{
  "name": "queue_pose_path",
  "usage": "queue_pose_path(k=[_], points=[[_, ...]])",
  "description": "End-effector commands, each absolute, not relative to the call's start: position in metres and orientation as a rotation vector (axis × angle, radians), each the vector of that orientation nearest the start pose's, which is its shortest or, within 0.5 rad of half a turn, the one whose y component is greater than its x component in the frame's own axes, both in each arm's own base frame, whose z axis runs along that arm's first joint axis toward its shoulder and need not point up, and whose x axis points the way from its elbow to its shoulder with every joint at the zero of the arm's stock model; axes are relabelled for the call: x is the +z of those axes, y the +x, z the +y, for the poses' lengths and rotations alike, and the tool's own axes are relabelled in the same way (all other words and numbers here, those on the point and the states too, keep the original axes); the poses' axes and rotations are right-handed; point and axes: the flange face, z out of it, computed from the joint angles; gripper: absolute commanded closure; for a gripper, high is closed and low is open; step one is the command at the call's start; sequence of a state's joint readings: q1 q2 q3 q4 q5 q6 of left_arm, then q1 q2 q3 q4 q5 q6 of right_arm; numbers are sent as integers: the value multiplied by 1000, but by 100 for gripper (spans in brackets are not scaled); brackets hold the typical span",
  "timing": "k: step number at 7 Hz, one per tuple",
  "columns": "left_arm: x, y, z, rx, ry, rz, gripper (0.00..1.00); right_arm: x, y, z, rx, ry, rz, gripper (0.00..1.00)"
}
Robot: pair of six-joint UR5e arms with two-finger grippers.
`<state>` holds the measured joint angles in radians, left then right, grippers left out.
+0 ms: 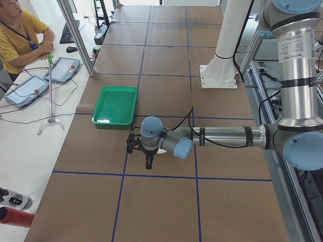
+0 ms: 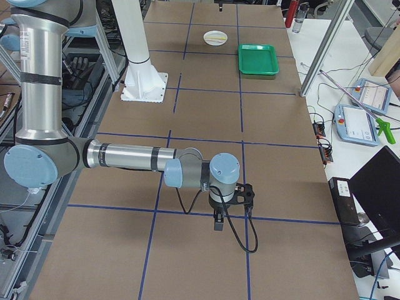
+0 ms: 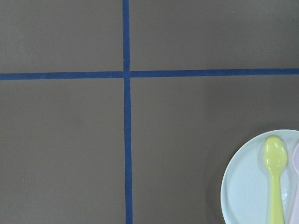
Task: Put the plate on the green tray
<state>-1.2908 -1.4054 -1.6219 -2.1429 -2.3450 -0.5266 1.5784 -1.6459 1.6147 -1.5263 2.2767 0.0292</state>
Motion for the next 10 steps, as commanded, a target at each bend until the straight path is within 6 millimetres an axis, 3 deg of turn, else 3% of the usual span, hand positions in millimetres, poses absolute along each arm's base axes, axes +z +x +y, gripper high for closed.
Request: queue_pose_path(k=[1, 3, 8, 10], points=[[649, 124, -430, -156, 58, 888, 0, 673, 72, -460, 30, 6, -706, 0], [655, 153, -422, -141, 1, 882, 2, 673, 72, -460, 30, 6, -706, 0], [664, 180, -428, -107, -34, 872, 10, 673, 72, -460, 30, 6, -706, 0], [669, 187, -429, -97, -43, 869, 21, 673, 72, -460, 30, 6, -706, 0]])
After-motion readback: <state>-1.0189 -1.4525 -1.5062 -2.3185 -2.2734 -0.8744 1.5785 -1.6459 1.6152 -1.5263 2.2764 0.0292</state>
